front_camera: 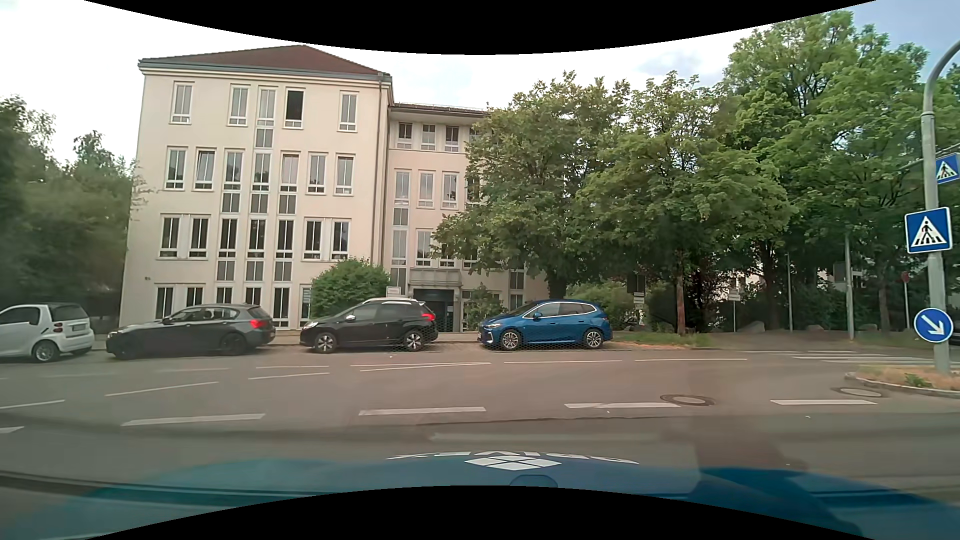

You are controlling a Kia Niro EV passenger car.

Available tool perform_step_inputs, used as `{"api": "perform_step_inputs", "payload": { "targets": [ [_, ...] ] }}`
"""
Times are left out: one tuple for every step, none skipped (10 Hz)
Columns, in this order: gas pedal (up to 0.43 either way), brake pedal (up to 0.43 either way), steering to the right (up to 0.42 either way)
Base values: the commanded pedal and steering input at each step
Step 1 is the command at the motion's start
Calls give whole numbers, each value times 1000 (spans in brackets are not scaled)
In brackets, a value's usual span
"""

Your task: Follow the waypoints while adhering to traffic rules and regulations

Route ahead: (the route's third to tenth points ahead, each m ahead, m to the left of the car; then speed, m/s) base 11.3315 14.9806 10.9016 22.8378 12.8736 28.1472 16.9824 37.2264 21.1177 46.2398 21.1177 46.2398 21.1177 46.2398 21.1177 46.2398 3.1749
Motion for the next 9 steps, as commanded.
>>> {"api": "perform_step_inputs", "payload": {
  "targets": [
    [449,0,-69],
    [441,0,-89],
    [390,0,-113],
    [240,0,-145],
    [0,0,-180],
    [0,0,-221],
    [0,0,-266],
    [0,0,-302],
    [0,0,-337]
  ]
}}
